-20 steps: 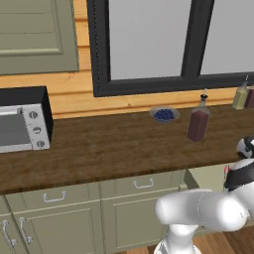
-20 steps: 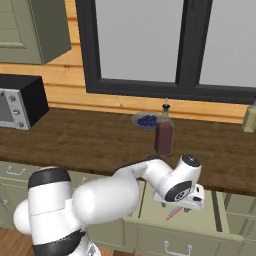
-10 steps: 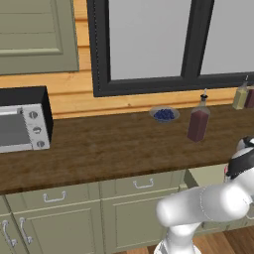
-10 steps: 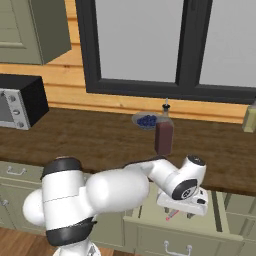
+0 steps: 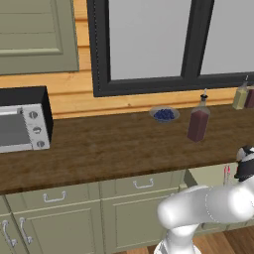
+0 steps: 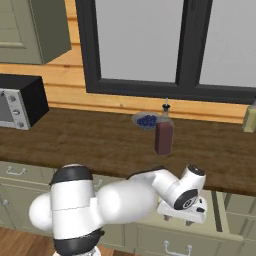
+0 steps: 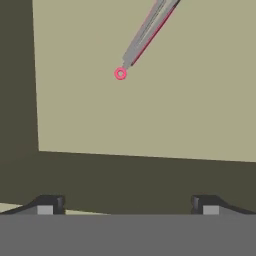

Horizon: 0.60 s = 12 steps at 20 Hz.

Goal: Pick the tongs from the drawer and place it on the counter.

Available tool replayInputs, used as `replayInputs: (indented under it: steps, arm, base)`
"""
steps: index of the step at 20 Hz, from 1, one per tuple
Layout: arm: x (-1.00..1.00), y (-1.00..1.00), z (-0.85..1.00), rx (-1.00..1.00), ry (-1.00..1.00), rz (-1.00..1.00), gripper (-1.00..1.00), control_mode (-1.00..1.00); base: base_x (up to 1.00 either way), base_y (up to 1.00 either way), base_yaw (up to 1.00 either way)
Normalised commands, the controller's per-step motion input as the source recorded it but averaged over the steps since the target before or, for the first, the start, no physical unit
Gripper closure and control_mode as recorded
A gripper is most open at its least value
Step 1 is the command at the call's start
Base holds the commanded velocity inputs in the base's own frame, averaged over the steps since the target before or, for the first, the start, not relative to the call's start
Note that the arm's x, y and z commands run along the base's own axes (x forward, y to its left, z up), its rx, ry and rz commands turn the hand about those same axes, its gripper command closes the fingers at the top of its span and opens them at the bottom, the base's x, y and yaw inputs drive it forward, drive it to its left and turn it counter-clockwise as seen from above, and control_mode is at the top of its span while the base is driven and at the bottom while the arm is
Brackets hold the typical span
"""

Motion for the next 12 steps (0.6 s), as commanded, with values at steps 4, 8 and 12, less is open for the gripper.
replayInputs:
  steps: [4, 8, 12]
  arm:
    - [-0.41, 0.0, -0.22, 0.0, 0.0, 0.0, -1.0, -1.0]
    - [-0.73, 0.0, -0.07, 0.0, 0.01, 0.0, -1.0, -1.0]
    - [-0.92, 0.0, 0.0, -0.02, 0.02, -0.02, -1.0, -1.0]
  base:
    - [0.0, 0.0, 0.0]
    - [0.0, 0.0, 0.0]
    - [0.0, 0.0, 0.0]
